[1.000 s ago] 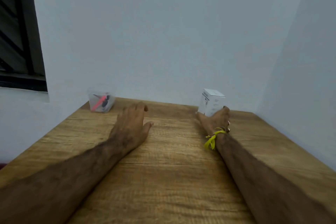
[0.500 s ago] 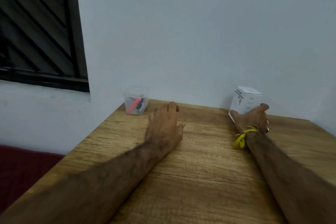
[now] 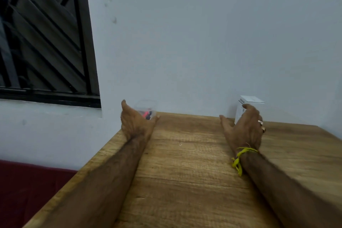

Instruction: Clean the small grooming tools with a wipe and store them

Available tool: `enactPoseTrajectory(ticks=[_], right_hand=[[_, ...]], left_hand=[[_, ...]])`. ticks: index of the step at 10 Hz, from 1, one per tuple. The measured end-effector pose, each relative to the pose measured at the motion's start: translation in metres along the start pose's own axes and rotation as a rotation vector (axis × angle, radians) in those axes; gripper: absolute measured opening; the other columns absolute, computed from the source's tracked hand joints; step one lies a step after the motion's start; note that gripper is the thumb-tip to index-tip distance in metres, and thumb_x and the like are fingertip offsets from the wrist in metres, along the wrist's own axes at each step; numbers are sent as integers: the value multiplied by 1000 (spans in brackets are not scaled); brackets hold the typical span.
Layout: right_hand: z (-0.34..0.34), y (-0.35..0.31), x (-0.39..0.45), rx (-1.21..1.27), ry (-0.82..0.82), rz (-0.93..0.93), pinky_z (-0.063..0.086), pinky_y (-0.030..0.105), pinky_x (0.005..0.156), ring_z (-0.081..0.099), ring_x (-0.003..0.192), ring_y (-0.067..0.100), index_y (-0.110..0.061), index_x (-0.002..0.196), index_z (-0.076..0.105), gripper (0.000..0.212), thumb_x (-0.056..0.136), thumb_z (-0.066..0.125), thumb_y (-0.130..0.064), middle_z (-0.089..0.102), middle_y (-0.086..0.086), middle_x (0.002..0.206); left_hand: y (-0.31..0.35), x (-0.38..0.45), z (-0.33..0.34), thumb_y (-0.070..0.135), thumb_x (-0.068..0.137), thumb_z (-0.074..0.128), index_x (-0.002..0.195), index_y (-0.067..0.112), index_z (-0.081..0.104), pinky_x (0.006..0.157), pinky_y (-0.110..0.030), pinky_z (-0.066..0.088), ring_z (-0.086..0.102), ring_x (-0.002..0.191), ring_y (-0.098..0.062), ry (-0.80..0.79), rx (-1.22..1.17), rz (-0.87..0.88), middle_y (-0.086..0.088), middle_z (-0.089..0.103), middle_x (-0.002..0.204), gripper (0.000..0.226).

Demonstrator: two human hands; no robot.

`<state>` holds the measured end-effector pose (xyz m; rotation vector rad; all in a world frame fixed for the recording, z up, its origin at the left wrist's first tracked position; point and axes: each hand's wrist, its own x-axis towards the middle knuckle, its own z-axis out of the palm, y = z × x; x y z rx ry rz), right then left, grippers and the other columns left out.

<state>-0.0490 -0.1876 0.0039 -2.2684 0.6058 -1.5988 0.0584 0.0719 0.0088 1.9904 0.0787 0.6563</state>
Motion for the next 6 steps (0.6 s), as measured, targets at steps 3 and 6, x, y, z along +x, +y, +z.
enactPoseTrajectory(ticks=[3,6], right_hand=[[17,-3,9,66,-163,-8,48,48,92,53,112,35,-10,133,41,73,77,77,-40,57,13,120],[27,-1,0,64,-216,-4,46,51,92,53,110,34,-11,131,41,70,78,75,-42,56,11,119]], left_hand=[[2,27,24,33,70,88,151,17,5,89,-32,49,57,103,-24,-81,-26,87,-8,56,118,118],[-7,21,20,33,69,89,151,17,5,93,-40,50,58,112,-33,-35,1,43,-18,58,126,119]])
